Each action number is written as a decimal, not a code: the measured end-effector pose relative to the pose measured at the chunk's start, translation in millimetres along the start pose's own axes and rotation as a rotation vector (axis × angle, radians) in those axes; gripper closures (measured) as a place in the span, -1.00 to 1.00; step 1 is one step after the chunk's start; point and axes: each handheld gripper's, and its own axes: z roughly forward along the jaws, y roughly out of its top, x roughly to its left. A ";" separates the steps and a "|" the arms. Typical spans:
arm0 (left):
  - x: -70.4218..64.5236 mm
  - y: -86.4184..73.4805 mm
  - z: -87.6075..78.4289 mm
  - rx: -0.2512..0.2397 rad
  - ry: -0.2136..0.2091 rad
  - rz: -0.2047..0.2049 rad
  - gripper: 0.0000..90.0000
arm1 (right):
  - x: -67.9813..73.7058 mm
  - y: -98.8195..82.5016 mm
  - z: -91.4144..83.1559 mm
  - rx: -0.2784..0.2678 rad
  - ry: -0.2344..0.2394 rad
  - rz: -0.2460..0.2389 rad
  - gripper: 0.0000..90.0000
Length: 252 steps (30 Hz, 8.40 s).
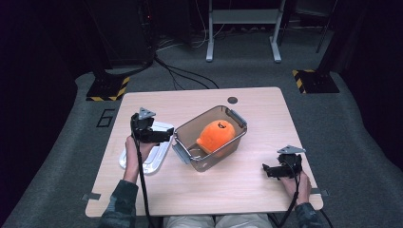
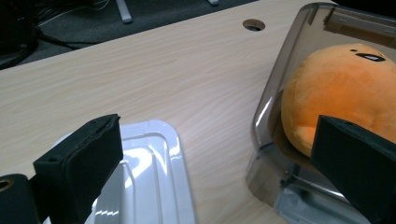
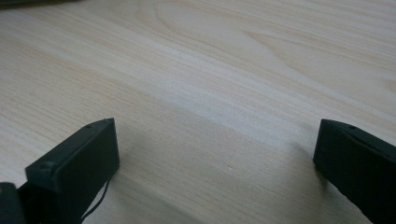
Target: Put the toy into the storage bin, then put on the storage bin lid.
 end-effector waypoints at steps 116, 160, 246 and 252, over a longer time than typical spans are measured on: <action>58.8 -56.5 25.0 0.142 0.152 -0.086 0.47 | -0.4 0.4 0.7 -0.007 0.008 -0.016 -0.98; 54.2 21.7 -16.3 0.050 0.152 -0.023 0.47 | -0.5 0.4 0.7 -0.007 0.008 -0.016 -0.98; -51.3 74.7 20.9 0.082 -0.124 0.157 0.47 | -0.5 0.6 0.7 -0.009 0.010 -0.013 -0.98; -60.5 75.7 24.5 0.101 -0.153 0.183 0.47 | -0.6 0.6 0.9 -0.010 0.007 -0.014 -0.98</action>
